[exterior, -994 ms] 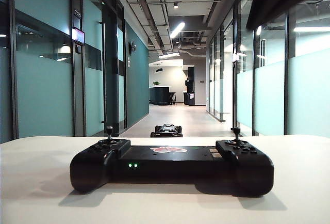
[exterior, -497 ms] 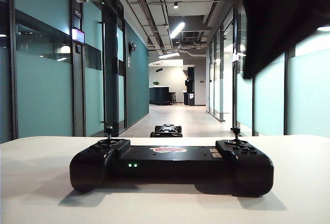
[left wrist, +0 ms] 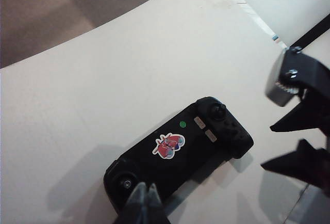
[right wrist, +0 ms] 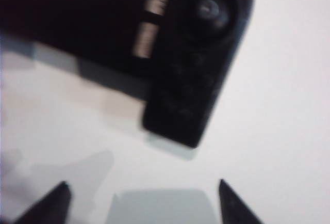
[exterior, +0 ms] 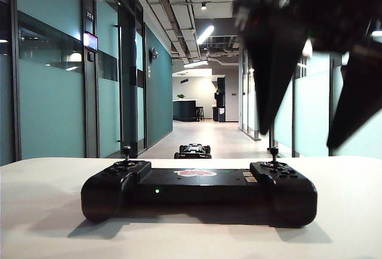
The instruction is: Push the left joystick on the remote control sitting on the white table forward to make the robot dog walk in a straight line until it approaches the door.
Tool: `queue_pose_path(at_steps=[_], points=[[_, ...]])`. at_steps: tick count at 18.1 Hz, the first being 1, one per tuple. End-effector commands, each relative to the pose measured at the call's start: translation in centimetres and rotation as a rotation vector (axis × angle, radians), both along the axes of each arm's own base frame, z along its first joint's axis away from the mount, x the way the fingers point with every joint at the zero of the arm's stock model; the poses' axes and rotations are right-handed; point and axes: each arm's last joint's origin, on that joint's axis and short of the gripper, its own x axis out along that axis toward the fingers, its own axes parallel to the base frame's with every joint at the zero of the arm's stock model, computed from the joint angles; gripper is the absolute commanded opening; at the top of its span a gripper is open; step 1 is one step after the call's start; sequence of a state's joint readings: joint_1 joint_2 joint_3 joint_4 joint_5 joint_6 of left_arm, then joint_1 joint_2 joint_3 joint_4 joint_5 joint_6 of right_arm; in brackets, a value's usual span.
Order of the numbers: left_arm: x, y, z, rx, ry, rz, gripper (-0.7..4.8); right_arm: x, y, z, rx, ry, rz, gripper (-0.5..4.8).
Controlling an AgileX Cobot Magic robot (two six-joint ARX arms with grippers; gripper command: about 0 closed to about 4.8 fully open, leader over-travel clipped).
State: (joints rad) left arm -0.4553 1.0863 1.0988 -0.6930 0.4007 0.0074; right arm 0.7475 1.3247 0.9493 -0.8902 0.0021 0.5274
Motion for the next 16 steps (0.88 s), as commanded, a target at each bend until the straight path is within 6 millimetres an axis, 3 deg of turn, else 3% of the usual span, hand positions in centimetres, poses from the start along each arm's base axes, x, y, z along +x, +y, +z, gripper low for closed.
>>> queue_pose_path(at_steps=[1, 5, 9, 16], points=[[-0.1, -0.1, 0.3, -0.024, -0.011, -0.027, -0.05, 0.5, 0.3, -0.6, -0.043, -0.015, -0.017, 3.63], [-0.1, -0.1, 0.3, -0.023, -0.01, -0.027, -0.05, 1.4, 1.0, -1.9, -0.054, -0.008, -0.018, 3.05], [-0.1, -0.1, 0.3, -0.025, -0.009, -0.03, -0.05, 2.0, 1.5, -3.0, -0.077, 0.002, -0.02, 3.06], [-0.1, -0.1, 0.3, -0.027, -0.008, -0.032, -0.05, 2.7, 1.3, -3.2, -0.078, -0.02, -0.046, 3.3]])
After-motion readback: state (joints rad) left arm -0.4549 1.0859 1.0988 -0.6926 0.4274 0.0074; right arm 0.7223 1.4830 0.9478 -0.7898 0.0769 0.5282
